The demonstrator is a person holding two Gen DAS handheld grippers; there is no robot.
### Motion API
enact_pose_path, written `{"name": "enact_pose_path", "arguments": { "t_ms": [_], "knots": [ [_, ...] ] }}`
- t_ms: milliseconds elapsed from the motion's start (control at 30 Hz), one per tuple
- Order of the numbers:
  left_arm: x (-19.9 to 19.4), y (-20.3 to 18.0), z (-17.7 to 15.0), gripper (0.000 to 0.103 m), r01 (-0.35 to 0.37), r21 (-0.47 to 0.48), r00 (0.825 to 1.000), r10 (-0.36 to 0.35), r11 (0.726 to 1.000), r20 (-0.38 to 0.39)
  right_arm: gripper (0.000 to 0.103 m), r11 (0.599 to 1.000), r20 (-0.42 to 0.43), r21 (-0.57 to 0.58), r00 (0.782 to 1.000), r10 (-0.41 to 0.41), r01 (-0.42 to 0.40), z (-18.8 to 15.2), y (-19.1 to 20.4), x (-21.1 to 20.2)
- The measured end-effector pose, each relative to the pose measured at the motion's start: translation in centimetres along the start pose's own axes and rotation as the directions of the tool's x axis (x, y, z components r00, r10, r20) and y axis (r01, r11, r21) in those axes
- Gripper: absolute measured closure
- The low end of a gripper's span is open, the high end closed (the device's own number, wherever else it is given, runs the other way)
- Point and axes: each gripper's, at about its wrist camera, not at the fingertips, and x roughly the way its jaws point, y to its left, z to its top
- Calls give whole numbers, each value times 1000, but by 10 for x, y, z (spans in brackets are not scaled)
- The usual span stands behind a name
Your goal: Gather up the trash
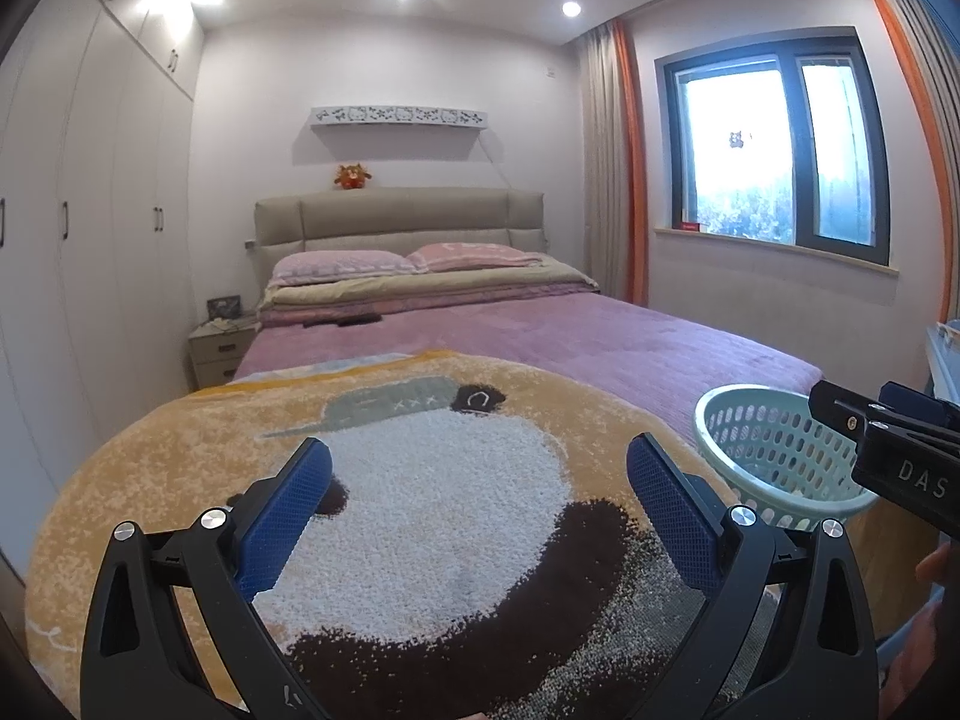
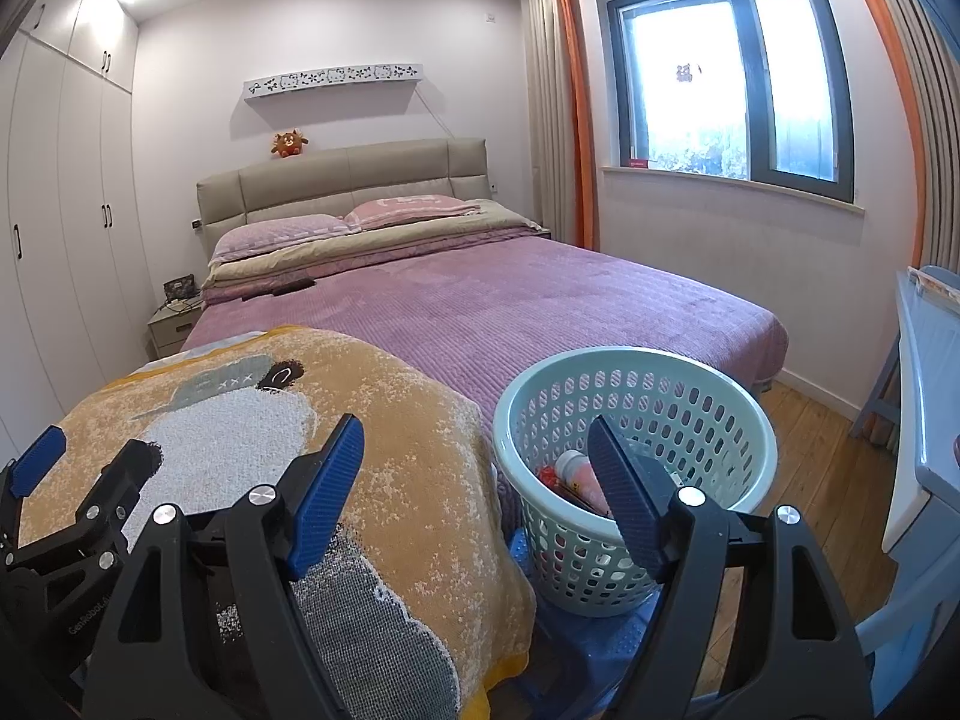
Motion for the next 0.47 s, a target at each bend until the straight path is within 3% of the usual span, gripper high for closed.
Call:
{"name": "enact_pose_path", "arguments": {
  "t_ms": [167, 467],
  "knots": [
    [0, 2, 0, 7, -31, -6, 1000, 31, 1000, 6, 30, 1000, 0, -2, 1000, 5, -5, 0, 0, -1],
    [5, 6, 0, 7, -6, -23, 999, 5, 1000, -47, 30, 1000, 2, -5, 1000, 17, -17, 1, 2, -4]
  ]
}}
